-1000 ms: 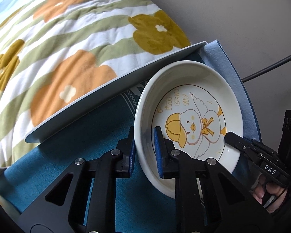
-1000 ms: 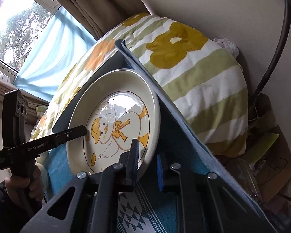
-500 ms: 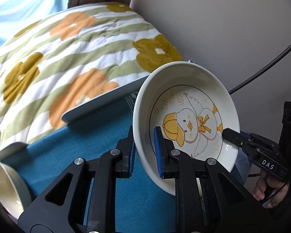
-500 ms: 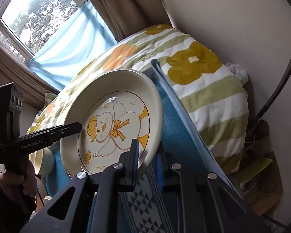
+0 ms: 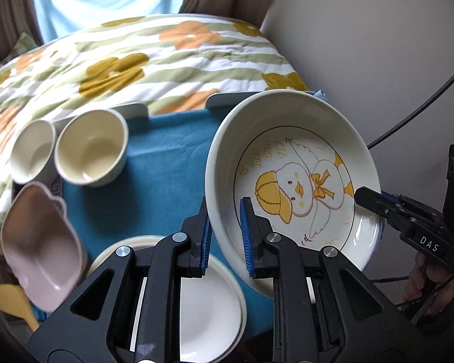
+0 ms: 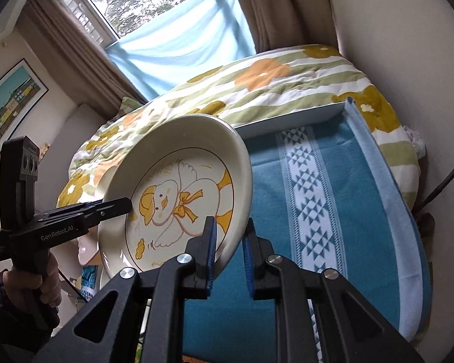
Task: Organize plates and bowls
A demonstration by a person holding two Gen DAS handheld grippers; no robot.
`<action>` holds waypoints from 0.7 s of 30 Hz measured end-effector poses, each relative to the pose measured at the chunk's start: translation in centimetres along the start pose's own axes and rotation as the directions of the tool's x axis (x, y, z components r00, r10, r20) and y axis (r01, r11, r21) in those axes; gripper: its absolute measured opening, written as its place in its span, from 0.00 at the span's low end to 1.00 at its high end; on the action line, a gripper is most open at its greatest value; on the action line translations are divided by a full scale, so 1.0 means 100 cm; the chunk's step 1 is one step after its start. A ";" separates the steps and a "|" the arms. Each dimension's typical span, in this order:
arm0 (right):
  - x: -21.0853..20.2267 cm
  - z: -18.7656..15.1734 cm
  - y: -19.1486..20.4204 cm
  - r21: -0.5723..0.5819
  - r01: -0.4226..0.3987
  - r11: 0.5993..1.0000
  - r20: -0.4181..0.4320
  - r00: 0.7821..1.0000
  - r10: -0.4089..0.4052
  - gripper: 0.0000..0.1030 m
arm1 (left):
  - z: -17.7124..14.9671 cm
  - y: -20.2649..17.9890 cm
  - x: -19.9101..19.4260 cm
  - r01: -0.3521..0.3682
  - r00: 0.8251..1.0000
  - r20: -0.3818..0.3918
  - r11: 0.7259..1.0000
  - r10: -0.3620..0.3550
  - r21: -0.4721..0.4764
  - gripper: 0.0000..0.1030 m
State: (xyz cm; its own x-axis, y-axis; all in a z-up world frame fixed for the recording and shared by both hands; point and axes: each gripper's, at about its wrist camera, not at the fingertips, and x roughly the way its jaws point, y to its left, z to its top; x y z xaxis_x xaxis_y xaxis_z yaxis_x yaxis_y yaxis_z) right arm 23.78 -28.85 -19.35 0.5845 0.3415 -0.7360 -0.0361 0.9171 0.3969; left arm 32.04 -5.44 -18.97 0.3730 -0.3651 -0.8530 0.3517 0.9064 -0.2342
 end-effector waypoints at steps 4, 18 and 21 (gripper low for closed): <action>0.011 -0.025 0.029 -0.034 -0.041 0.999 -0.043 0.998 0.039 0.15 | -0.043 0.030 -0.026 -0.042 0.999 0.006 0.998 0.043 -0.052 0.15; 0.064 -0.082 0.073 -0.116 -0.075 0.990 -0.187 0.981 0.052 0.15 | -0.133 0.092 -0.017 -0.098 0.994 -0.065 0.976 0.087 -0.192 0.15; 0.075 -0.080 0.076 -0.153 -0.077 0.985 -0.206 0.978 0.045 0.15 | -0.140 0.098 -0.010 -0.101 0.994 -0.071 0.967 0.087 -0.232 0.15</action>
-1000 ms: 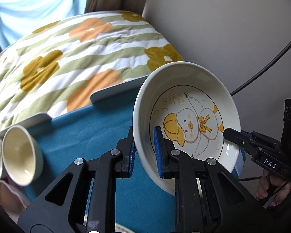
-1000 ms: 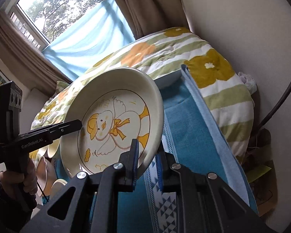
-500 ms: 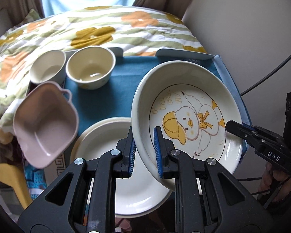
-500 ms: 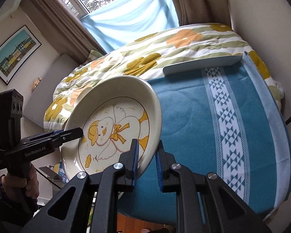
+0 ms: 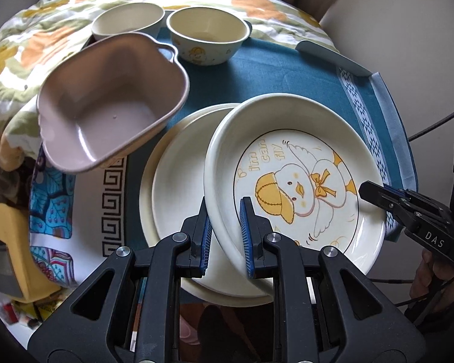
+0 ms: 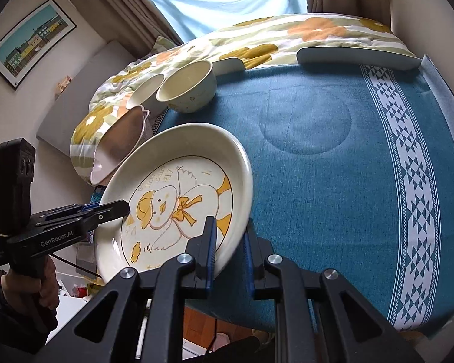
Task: Organize plates and bowls
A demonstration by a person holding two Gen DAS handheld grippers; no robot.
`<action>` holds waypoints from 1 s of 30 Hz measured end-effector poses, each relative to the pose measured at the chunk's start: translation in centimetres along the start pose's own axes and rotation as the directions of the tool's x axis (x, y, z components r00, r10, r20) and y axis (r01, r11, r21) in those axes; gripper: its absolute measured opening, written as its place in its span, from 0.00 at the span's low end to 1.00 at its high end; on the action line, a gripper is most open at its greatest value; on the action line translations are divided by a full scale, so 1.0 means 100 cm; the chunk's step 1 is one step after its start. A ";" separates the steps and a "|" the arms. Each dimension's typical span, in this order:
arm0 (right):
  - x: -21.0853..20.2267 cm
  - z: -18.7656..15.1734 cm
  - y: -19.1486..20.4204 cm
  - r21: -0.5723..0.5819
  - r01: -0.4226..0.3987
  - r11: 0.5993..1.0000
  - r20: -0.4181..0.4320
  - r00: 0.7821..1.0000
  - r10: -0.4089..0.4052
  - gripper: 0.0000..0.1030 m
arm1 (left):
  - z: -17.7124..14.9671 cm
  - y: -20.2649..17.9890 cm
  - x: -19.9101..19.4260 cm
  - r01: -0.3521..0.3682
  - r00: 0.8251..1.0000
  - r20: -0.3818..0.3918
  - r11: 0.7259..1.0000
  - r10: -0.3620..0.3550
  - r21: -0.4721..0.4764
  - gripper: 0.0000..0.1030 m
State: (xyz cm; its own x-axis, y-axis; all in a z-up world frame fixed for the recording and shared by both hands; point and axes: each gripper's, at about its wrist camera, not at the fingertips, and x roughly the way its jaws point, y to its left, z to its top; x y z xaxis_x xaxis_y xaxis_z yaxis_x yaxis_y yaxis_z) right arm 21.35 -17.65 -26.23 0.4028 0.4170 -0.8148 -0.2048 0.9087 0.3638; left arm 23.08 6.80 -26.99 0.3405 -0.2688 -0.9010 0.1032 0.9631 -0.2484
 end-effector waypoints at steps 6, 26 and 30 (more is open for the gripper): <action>0.012 0.003 0.004 -0.048 -0.013 0.999 -0.023 1.000 0.012 0.15 | -0.008 0.012 0.008 -0.013 1.000 0.001 0.999 0.014 -0.048 0.15; 0.021 0.009 0.011 -0.129 -0.021 0.991 -0.056 0.998 0.013 0.15 | -0.015 -0.001 0.021 -0.197 0.980 0.014 0.980 0.197 0.006 0.15; 0.023 0.008 0.010 -0.135 -0.023 0.991 -0.063 0.998 0.014 0.15 | -0.016 -0.011 0.021 -0.284 0.959 0.032 0.958 0.283 0.050 0.16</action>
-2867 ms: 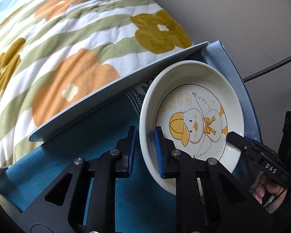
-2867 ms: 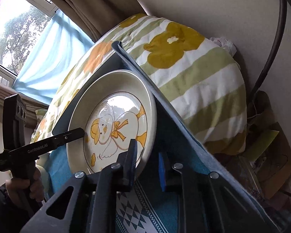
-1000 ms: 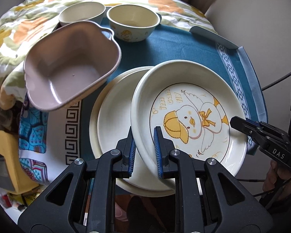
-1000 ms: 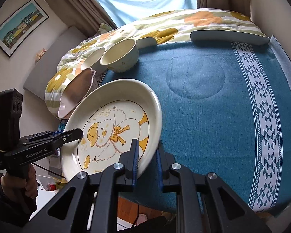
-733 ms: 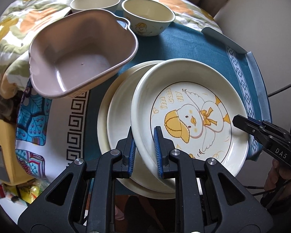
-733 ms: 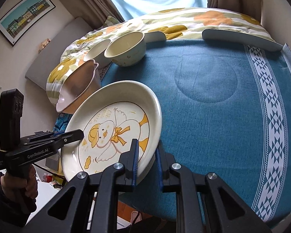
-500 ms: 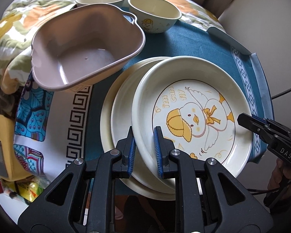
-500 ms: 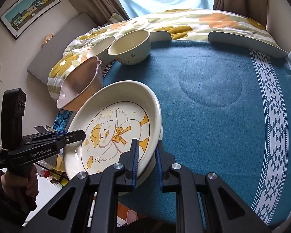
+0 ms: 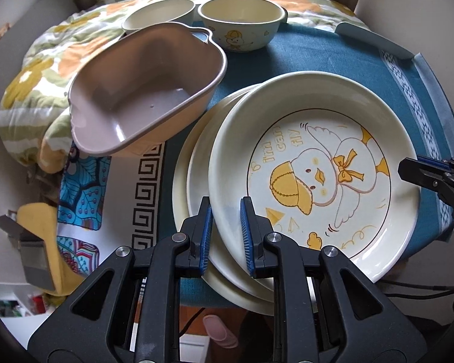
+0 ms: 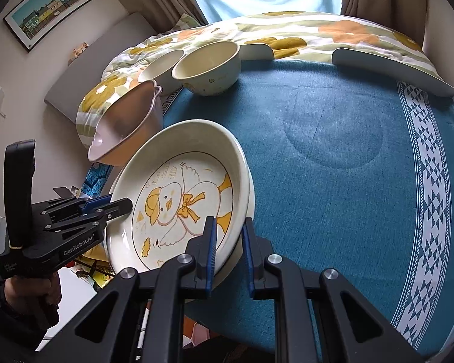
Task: Organize plates and bowls
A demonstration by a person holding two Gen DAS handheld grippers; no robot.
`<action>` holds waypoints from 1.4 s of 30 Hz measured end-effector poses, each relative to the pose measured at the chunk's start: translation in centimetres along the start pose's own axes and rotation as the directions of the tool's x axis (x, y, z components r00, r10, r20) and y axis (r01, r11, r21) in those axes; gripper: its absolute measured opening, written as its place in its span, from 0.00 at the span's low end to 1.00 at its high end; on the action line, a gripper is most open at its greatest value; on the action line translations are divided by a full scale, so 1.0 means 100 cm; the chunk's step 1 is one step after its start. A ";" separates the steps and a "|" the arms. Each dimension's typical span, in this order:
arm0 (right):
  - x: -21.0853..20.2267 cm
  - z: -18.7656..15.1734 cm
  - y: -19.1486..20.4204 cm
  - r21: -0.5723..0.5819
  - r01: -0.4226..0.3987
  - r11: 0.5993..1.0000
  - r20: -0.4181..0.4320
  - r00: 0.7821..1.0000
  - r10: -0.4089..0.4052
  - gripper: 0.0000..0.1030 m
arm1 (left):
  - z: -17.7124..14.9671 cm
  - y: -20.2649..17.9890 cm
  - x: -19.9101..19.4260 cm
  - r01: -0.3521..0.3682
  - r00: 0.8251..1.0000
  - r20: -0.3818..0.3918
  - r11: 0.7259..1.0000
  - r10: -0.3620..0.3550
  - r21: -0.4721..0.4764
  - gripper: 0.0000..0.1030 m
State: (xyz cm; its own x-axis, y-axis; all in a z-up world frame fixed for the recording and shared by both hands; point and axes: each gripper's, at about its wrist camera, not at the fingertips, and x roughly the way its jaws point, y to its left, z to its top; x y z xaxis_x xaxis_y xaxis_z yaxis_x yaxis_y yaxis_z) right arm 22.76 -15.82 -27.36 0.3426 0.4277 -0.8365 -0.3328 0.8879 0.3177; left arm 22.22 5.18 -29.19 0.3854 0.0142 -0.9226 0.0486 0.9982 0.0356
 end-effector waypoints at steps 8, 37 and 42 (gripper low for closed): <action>0.003 0.002 0.005 -0.060 0.028 0.998 -0.003 1.000 -0.028 0.15 | -0.001 -0.011 -0.002 -0.084 0.996 0.022 0.996 0.084 0.016 0.16; 0.014 0.009 0.009 -0.114 0.048 0.992 -0.020 0.999 -0.051 0.15 | 0.000 -0.034 -0.001 -0.288 0.958 0.026 0.952 0.286 0.103 0.16; 0.018 0.008 0.009 -0.110 0.048 0.993 -0.029 0.998 -0.052 0.15 | -0.003 -0.032 -0.004 -0.312 0.950 0.031 0.944 0.310 0.110 0.16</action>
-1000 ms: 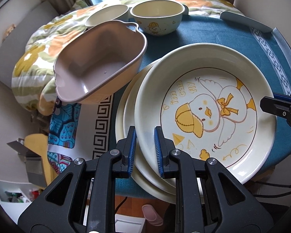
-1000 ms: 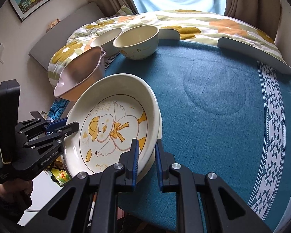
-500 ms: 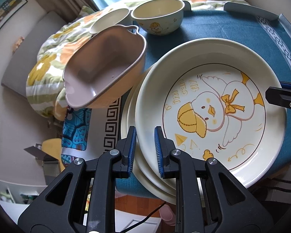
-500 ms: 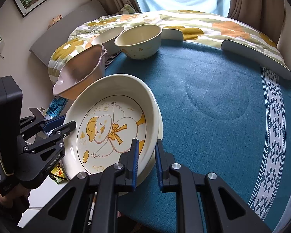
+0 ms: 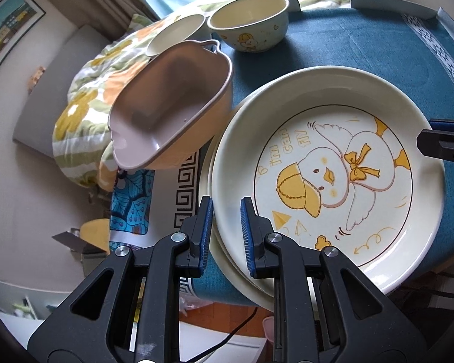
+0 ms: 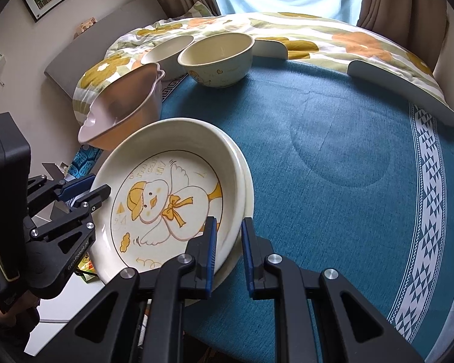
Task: Organize plates and bowls
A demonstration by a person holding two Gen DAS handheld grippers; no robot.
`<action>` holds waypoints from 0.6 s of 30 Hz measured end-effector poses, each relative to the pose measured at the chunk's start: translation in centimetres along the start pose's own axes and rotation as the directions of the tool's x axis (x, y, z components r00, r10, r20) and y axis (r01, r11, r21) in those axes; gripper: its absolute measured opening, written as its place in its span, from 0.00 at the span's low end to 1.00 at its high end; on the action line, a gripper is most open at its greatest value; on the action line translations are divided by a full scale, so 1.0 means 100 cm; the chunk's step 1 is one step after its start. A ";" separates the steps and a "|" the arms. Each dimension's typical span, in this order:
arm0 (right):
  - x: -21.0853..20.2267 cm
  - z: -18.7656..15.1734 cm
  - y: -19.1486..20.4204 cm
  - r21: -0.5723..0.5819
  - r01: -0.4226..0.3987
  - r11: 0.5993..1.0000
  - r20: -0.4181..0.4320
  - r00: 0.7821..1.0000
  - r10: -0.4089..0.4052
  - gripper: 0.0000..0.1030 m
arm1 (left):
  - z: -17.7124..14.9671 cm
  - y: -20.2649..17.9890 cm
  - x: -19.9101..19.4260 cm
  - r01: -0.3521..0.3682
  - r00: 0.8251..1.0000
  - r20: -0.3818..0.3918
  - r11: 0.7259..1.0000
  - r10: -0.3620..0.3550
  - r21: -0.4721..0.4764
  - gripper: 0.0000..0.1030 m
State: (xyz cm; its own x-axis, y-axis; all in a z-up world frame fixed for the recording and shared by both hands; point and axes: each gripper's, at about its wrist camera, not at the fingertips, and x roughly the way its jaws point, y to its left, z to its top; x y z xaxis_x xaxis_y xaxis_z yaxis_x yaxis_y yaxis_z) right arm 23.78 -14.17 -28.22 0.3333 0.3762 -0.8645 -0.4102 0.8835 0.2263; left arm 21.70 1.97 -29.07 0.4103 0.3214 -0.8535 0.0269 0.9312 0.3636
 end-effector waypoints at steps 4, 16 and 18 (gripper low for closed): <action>0.001 0.001 0.002 -0.011 0.009 1.000 -0.002 1.000 -0.009 0.15 | 0.000 0.002 -0.001 0.003 1.000 0.000 1.000 -0.003 -0.003 0.16; -0.030 0.015 0.000 0.024 -0.058 0.998 0.096 0.994 0.056 0.16 | 0.016 0.039 -0.023 0.183 0.983 0.005 0.972 -0.184 -0.147 0.16; -0.040 0.019 0.000 0.016 -0.059 0.998 0.131 0.990 0.056 0.37 | 0.017 0.047 -0.028 0.203 0.979 0.006 0.962 -0.206 -0.180 0.45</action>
State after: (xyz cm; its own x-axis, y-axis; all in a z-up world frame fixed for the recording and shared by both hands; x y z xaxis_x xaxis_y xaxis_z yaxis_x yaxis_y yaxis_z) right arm 24.03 -15.15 -23.87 0.4178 0.4586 -0.7843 -0.4155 0.8641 0.2840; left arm 22.22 5.17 -24.38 0.4017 0.1220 -0.9076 -0.0551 0.9925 0.1090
